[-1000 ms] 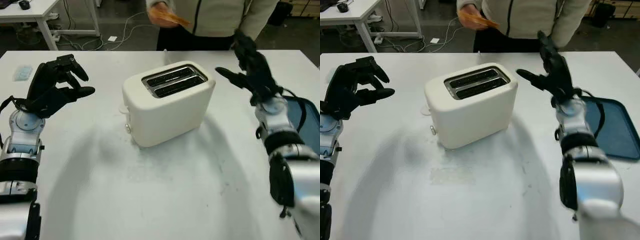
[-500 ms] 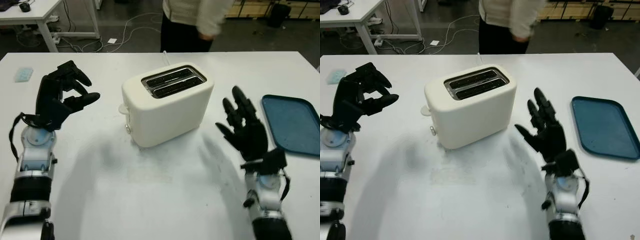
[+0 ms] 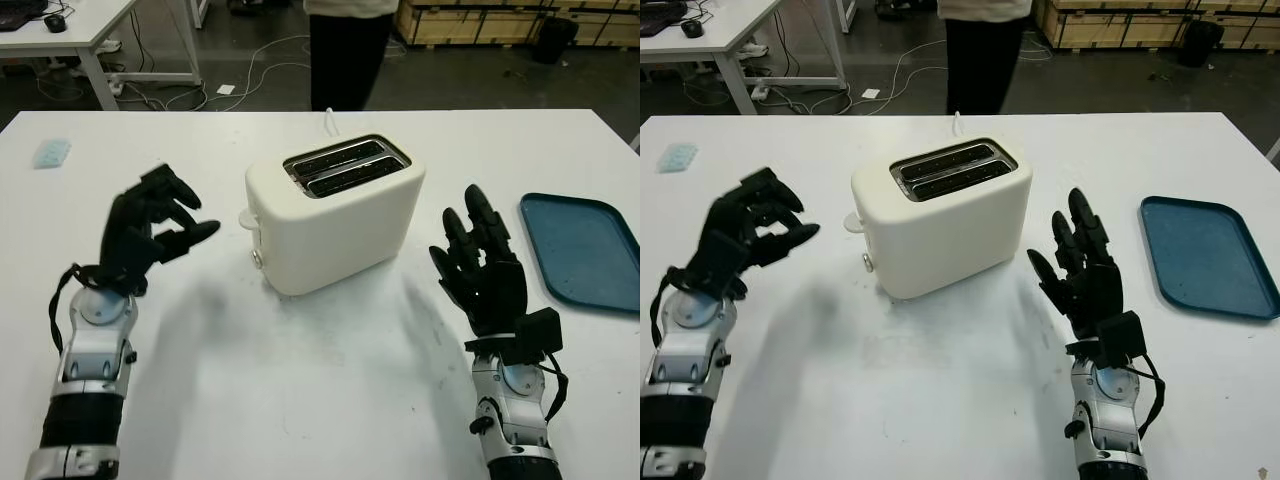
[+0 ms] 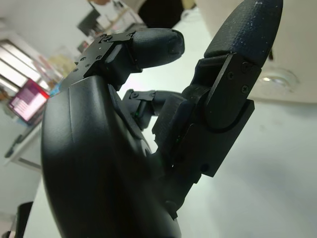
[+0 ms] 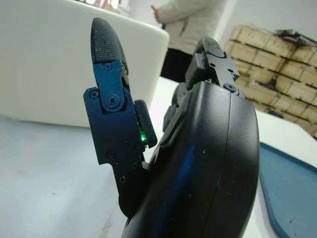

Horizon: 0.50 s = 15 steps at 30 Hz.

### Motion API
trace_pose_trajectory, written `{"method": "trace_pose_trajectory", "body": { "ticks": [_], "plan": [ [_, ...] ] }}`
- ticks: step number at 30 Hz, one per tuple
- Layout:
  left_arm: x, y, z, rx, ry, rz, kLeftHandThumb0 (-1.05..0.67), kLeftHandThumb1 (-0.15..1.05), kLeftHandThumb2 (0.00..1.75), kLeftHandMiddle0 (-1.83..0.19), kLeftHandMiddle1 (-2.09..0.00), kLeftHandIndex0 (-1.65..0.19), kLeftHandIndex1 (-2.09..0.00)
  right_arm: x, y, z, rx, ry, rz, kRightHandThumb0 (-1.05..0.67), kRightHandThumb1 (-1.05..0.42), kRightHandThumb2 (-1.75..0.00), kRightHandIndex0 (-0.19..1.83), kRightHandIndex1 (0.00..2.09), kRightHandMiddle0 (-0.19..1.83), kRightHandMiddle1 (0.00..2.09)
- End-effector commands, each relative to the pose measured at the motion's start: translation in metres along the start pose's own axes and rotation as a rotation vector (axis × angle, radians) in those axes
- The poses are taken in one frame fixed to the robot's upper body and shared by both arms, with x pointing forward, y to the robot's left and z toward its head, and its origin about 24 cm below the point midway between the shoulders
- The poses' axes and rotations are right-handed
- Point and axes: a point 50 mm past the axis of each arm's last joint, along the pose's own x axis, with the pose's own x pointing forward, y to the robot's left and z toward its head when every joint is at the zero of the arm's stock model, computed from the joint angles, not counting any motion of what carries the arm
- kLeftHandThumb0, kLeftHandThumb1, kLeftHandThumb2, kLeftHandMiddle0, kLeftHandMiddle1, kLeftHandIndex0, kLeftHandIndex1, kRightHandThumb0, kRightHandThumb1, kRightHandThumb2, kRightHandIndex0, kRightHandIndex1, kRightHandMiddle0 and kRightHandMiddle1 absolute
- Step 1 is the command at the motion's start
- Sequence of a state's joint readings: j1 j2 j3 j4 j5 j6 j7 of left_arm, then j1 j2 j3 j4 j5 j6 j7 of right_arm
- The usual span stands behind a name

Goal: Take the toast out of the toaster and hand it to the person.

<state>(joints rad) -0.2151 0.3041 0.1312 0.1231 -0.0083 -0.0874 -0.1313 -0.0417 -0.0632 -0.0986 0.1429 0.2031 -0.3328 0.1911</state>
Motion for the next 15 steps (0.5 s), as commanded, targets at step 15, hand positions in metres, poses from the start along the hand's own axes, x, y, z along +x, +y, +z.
{"method": "trace_pose_trajectory", "body": {
  "ticks": [15],
  "plan": [
    [-0.0055, -0.0148, -0.0096, 0.02, 0.132, -0.025, -1.05, 0.73, 0.04, -0.54, -1.75, -0.5, -1.75, 0.0028, 0.0058, 0.0058, 0.038, 0.012, 0.012, -0.67, -0.92, -0.16, 0.14, 0.01, 0.14, 0.0]
  ]
}}
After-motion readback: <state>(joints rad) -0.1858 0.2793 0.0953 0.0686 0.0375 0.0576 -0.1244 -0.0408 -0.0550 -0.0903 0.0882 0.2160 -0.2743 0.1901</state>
